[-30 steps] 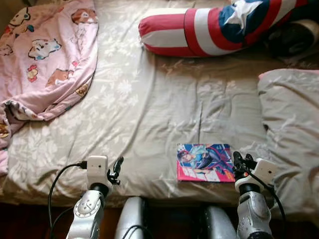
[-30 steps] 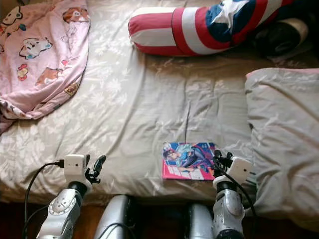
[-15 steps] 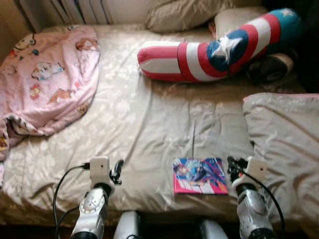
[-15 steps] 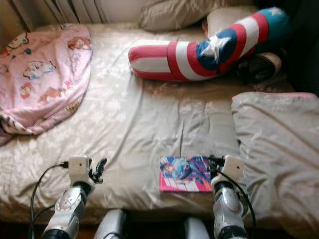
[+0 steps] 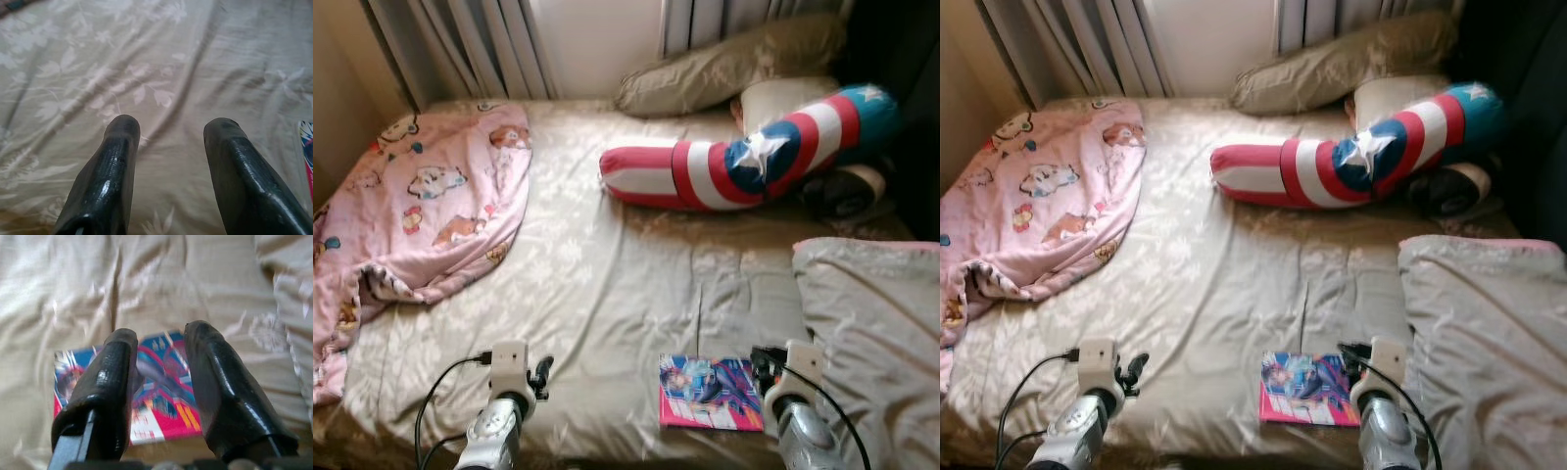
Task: Clean up the room
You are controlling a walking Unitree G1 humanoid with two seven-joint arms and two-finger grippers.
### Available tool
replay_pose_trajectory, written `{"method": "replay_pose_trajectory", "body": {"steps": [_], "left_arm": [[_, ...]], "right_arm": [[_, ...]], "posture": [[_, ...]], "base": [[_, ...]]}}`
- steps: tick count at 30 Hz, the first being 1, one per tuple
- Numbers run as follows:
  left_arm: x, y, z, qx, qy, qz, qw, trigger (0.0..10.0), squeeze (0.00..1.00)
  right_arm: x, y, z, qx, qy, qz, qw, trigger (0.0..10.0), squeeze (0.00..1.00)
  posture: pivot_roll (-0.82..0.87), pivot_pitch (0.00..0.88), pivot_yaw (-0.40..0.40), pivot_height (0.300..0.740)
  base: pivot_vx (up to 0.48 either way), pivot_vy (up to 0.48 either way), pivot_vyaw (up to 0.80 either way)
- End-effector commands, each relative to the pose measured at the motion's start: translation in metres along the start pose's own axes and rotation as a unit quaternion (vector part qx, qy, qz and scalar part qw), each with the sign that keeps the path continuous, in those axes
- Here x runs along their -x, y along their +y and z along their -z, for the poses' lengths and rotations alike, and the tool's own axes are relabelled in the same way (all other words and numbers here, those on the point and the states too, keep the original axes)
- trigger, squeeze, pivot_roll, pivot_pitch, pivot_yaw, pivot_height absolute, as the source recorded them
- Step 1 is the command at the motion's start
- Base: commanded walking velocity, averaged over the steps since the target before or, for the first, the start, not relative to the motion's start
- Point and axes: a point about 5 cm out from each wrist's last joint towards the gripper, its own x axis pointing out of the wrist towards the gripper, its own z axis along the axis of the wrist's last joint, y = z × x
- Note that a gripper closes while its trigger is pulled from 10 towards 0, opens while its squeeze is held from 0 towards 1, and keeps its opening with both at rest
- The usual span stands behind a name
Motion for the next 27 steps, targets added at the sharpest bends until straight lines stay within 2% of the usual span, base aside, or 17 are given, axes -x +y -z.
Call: {"method": "replay_pose_trajectory", "body": {"steps": [1, 3, 6, 8, 14, 18, 20, 24, 27], "left_arm": [[0.004, 0.003, 0.012, -0.006, 0.029, -0.002, 1.0, 10.0, 0.0], [0.008, 0.008, 0.025, -0.008, 0.064, -0.018, 0.998, 10.0, 0.0], [0.012, 0.012, 0.033, -0.011, 0.087, -0.029, 0.996, 10.0, 0.0], [0.018, 0.018, 0.046, -0.013, 0.117, -0.046, 0.992, 10.0, 0.0], [0.026, 0.024, 0.057, -0.003, 0.138, -0.062, 0.988, 10.0, 0.0], [0.03, 0.028, 0.063, 0.024, 0.149, -0.079, 0.985, 10.0, 0.0], [0.031, 0.027, 0.066, 0.018, 0.153, -0.076, 0.985, 10.0, 0.0], [0.031, 0.028, 0.066, 0.02, 0.154, -0.084, 0.984, 10.0, 0.0], [0.03, 0.028, 0.064, 0.017, 0.153, -0.085, 0.984, 10.0, 0.0]], "right_arm": [[0.002, -0.004, 0.006, -0.001, 0.016, 0.007, 1.0, 10.0, 0.0], [0.005, -0.01, 0.016, -0.013, 0.044, 0.024, 0.999, 10.0, 0.0], [0.008, -0.01, 0.023, -0.011, 0.065, 0.024, 0.998, 10.0, 0.0], [0.011, -0.009, 0.033, 0.012, 0.092, 0.02, 0.995, 10.0, 0.0], [0.016, -0.006, 0.046, 0.031, 0.115, 0.009, 0.993, 10.0, 0.0], [0.021, -0.008, 0.053, 0.041, 0.122, 0.02, 0.991, 10.0, 0.0], [0.023, -0.009, 0.057, 0.019, 0.127, 0.025, 0.991, 10.0, 0.0], [0.024, -0.008, 0.059, 0.019, 0.131, 0.015, 0.991, 10.0, 0.0], [0.024, -0.008, 0.059, 0.0, 0.131, 0.026, 0.991, 10.0, 0.0]], "posture": [[0.01, 0.0, 0.021, 0.74], [0.02, 0.0, 0.022, 0.74], [0.02, 0.0, 0.021, 0.74], [0.02, 0.0, 0.024, 0.74], [0.01, 0.0, 0.032, 0.74], [0.01, 0.0, 0.036, 0.74], [0.01, 0.0, 0.037, 0.74], [0.02, 0.0, 0.035, 0.74], [0.02, 0.004, 0.036, 0.74]], "base": [[0.0, 0.0, 0.0], [0.0, 0.0, 0.0], [0.0, 0.0, 0.0], [0.0, 0.0, 0.0], [0.0, 0.0, 0.0], [0.0, 0.0, 0.4], [0.0, 0.157, 0.8], [0.0, 0.421, 0.8], [0.0, 0.48, 0.0]]}}
